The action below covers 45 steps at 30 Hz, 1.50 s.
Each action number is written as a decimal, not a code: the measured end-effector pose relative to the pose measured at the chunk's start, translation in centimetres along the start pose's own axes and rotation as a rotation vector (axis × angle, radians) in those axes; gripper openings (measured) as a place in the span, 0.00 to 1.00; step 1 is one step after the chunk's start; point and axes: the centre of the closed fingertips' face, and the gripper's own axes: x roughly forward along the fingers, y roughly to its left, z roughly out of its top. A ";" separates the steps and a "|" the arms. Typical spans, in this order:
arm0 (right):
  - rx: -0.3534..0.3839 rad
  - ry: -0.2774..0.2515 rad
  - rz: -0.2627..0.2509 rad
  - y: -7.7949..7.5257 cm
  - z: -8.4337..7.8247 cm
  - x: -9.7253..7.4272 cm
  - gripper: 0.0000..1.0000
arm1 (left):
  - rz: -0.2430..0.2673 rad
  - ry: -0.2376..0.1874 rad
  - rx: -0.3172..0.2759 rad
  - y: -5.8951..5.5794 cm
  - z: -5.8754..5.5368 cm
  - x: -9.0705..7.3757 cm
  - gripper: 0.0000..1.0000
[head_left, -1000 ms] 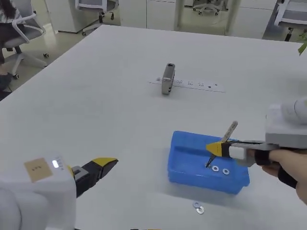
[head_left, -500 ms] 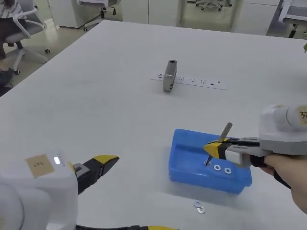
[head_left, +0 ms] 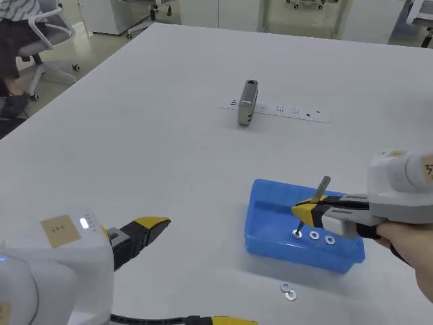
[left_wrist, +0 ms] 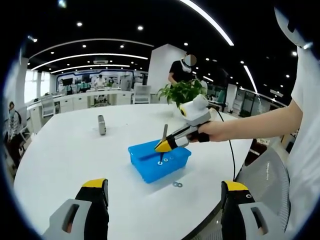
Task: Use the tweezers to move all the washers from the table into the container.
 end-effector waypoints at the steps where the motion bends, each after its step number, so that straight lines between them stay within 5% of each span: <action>1: 0.001 -0.001 0.001 0.0 0.0 0.0 0.04 | 0.001 0.000 -0.002 0.0 0.0 0.0 0.95; 27: -0.014 -0.022 -0.002 0.3 0.4 -0.8 0.04 | -0.020 -0.006 0.008 -0.3 0.4 0.7 0.95; 45: -0.072 -0.164 0.011 2.9 4.4 -3.2 0.04 | -0.034 -0.006 0.021 -0.7 0.6 0.9 0.95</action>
